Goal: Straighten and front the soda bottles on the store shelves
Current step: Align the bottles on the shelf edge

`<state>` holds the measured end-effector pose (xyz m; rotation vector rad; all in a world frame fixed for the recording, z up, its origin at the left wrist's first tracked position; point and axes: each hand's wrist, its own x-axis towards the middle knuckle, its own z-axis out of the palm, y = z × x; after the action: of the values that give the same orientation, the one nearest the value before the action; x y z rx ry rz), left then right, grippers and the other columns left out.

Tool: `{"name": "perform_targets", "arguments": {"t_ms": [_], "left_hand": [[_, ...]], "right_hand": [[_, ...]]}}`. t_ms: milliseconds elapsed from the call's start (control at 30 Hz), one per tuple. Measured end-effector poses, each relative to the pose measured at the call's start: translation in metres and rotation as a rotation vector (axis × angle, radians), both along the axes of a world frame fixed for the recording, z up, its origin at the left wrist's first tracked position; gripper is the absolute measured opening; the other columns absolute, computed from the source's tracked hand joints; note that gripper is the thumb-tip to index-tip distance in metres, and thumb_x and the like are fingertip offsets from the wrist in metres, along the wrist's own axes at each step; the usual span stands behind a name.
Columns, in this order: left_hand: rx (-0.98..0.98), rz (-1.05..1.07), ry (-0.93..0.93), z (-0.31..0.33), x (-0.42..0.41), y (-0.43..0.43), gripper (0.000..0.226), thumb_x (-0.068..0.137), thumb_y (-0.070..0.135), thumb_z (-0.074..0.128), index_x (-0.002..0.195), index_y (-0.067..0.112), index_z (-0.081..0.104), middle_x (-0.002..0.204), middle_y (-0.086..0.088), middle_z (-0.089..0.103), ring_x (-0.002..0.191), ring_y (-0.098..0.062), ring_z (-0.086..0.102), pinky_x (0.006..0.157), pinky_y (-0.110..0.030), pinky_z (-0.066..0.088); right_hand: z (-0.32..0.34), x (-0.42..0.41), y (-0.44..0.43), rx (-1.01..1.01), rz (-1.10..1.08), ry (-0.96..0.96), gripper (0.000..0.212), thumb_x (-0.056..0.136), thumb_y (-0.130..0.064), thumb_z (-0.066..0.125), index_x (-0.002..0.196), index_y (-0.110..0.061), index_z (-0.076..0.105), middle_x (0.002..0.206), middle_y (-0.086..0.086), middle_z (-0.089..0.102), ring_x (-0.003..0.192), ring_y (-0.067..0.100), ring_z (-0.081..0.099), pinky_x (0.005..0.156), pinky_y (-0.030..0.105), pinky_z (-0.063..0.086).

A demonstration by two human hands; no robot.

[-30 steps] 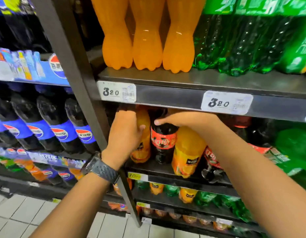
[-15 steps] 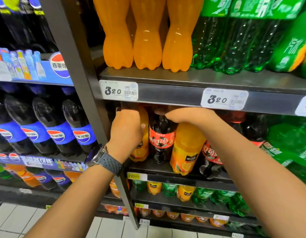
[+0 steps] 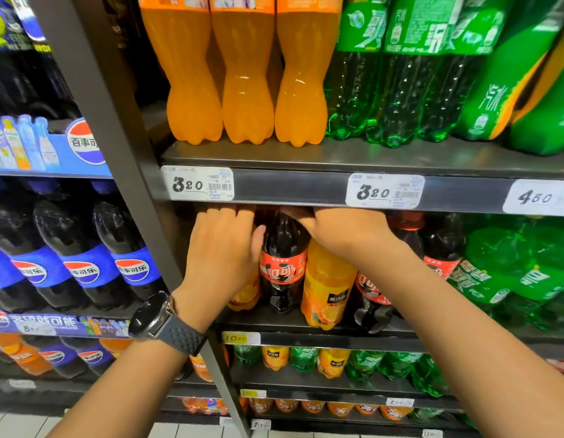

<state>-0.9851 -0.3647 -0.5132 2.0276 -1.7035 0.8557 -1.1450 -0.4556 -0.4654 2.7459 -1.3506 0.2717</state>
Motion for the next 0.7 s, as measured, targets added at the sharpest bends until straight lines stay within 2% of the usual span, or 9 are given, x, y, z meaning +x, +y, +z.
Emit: {"name": "perform_targets", "arguments": {"t_ms": [67, 133, 200, 233, 300, 500, 600, 700], "left_hand": [[-0.058, -0.133, 0.006, 0.001, -0.005, -0.002, 0.028, 0.086, 0.033, 0.065, 0.074, 0.013, 0.051, 0.060, -0.006, 0.047, 0.054, -0.027, 0.046, 0.054, -0.033, 0.032], [-0.085, -0.260, -0.001, 0.001, -0.012, -0.007, 0.029, 0.088, 0.040, 0.063, 0.085, 0.011, 0.058, 0.064, -0.005, 0.050, 0.057, -0.025, 0.050, 0.055, -0.031, 0.030], [-0.063, -0.367, -0.002, 0.000, -0.022, -0.014, 0.043, 0.088, 0.050, 0.059, 0.105, 0.010, 0.061, 0.071, -0.003, 0.055, 0.064, -0.023, 0.053, 0.058, -0.027, 0.027], [-0.047, -0.402, 0.008, 0.000, -0.027, -0.016, 0.051, 0.087, 0.055, 0.057, 0.112, 0.011, 0.060, 0.074, -0.001, 0.056, 0.066, -0.022, 0.054, 0.059, -0.026, 0.027], [-0.027, -0.439, 0.047, 0.000, -0.038, -0.022, 0.061, 0.084, 0.066, 0.052, 0.114, 0.013, 0.057, 0.074, 0.001, 0.055, 0.066, -0.021, 0.053, 0.059, -0.027, 0.026], [0.013, -0.410, 0.022, -0.003, -0.062, -0.035, 0.073, 0.065, 0.084, 0.052, 0.095, 0.017, 0.051, 0.067, 0.003, 0.052, 0.060, -0.021, 0.053, 0.057, -0.028, 0.029], [0.075, -0.368, -0.022, -0.001, -0.071, -0.039, 0.079, 0.058, 0.086, 0.055, 0.095, 0.017, 0.054, 0.064, 0.003, 0.054, 0.058, -0.021, 0.056, 0.053, -0.030, 0.034], [0.109, -0.347, -0.029, -0.002, -0.078, -0.042, 0.080, 0.055, 0.084, 0.059, 0.095, 0.015, 0.058, 0.063, 0.001, 0.056, 0.057, -0.023, 0.058, 0.052, -0.029, 0.031]], "right_hand": [[-0.004, -0.020, 0.004, -0.193, -0.017, -0.070, 0.059, 0.092, -0.064, 0.034, 0.133, -0.025, 0.051, 0.134, 0.006, 0.053, 0.121, 0.032, 0.049, 0.089, 0.042, 0.046], [-0.007, -0.038, 0.005, -0.222, -0.036, -0.180, 0.056, 0.091, -0.062, 0.038, 0.122, -0.021, 0.059, 0.121, 0.008, 0.061, 0.107, 0.032, 0.057, 0.075, 0.039, 0.048], [-0.017, -0.056, 0.003, -0.303, -0.077, -0.251, 0.049, 0.092, -0.057, 0.044, 0.098, -0.014, 0.067, 0.094, 0.011, 0.068, 0.084, 0.034, 0.063, 0.062, 0.036, 0.045], [-0.020, -0.064, 0.003, -0.349, -0.105, -0.257, 0.048, 0.092, -0.055, 0.045, 0.085, -0.012, 0.066, 0.080, 0.011, 0.067, 0.074, 0.034, 0.062, 0.060, 0.036, 0.043], [-0.025, -0.079, 0.003, -0.370, -0.170, -0.217, 0.052, 0.092, -0.056, 0.044, 0.074, -0.010, 0.061, 0.069, 0.011, 0.062, 0.067, 0.034, 0.059, 0.062, 0.038, 0.039], [-0.030, -0.117, -0.006, -0.373, -0.184, -0.219, 0.060, 0.087, -0.065, 0.042, 0.084, -0.008, 0.059, 0.076, 0.013, 0.061, 0.075, 0.036, 0.057, 0.069, 0.042, 0.041], [-0.026, -0.122, -0.014, -0.397, -0.173, -0.155, 0.066, 0.081, -0.077, 0.037, 0.090, -0.016, 0.062, 0.079, 0.007, 0.064, 0.077, 0.031, 0.060, 0.063, 0.036, 0.039], [-0.024, -0.123, -0.019, -0.380, -0.201, -0.054, 0.075, 0.071, -0.088, 0.028, 0.090, -0.026, 0.066, 0.084, 0.001, 0.067, 0.081, 0.025, 0.063, 0.063, 0.032, 0.042]]}}
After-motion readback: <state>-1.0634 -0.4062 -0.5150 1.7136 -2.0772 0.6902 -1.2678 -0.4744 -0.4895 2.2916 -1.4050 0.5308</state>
